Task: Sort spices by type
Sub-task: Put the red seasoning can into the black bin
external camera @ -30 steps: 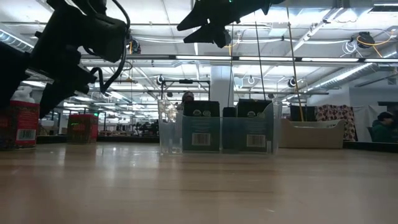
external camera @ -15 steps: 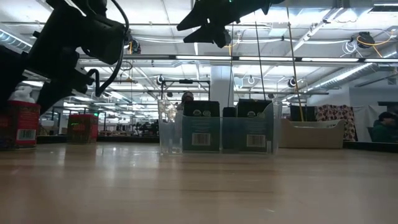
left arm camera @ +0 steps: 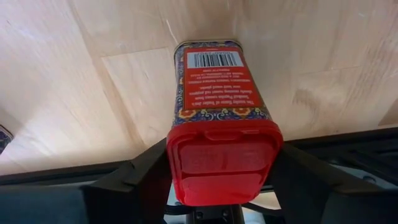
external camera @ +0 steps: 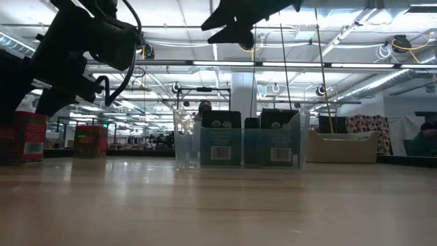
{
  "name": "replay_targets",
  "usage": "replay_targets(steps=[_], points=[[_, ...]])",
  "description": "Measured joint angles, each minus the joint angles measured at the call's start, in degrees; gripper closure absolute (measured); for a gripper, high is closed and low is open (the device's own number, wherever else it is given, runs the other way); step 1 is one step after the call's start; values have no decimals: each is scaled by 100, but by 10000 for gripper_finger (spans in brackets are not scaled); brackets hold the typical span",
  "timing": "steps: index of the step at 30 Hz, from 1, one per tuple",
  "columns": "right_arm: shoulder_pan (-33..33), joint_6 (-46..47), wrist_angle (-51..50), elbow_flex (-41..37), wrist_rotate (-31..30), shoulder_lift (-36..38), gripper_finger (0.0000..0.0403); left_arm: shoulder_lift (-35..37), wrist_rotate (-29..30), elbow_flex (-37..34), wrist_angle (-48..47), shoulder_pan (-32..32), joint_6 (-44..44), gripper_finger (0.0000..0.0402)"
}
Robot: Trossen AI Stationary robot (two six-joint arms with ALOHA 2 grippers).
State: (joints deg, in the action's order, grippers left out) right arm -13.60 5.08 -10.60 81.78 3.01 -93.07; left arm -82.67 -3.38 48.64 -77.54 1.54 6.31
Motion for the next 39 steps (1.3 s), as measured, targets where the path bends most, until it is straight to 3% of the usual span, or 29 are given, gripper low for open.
replay_targets(steps=[9, 14, 28, 36, 39], points=[[-207, -26, -521, 2, -3, 384, 167, 90, 9, 75, -226, -31, 7, 169], [-321, -24, -666, 2, -4, 497, 167, 101, 102, 521, -478, -197, 134, 169], [-642, -32, -1583, 2, -63, 1034, 167, 20, 804, 2921, -702, -1202, 804, 169], [-669, 29, -1963, 2, -608, 1497, 167, -1017, 837, 4439, -657, -1873, 1343, 169], [-669, 124, -2087, 2, -634, 1628, 167, -1531, 470, 5029, -310, -2093, 1360, 169]])
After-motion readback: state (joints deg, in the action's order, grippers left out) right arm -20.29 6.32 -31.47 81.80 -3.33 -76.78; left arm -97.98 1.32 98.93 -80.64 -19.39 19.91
